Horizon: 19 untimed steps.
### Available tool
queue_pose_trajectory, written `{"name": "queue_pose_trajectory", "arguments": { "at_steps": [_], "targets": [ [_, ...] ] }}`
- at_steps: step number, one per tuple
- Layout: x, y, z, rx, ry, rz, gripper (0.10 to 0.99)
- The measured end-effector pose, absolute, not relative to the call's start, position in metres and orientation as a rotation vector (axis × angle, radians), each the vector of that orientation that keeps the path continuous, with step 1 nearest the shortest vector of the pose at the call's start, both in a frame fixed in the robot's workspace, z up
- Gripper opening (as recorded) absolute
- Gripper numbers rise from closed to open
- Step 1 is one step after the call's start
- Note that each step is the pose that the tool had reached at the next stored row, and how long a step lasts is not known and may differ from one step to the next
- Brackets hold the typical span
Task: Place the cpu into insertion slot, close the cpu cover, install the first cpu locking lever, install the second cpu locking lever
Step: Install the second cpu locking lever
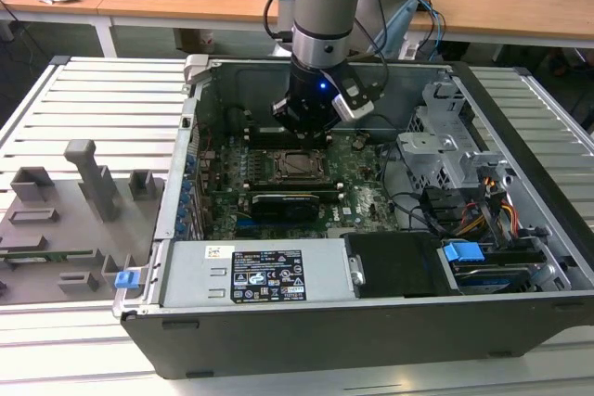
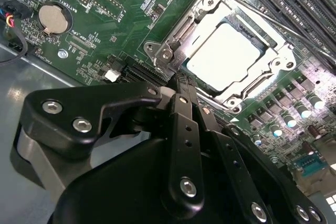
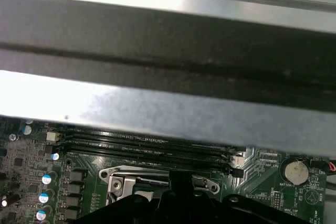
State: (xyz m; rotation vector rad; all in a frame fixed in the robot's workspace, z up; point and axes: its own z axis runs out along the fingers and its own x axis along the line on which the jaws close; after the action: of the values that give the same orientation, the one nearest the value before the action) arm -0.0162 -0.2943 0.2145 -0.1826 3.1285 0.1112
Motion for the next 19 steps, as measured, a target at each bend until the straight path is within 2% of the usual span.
{"name": "queue_pose_trajectory", "arguments": {
  "at_steps": [19],
  "targets": [
    [-0.017,-0.305,0.236,-0.183,3.128,0.111,0.106]
  ]
}}
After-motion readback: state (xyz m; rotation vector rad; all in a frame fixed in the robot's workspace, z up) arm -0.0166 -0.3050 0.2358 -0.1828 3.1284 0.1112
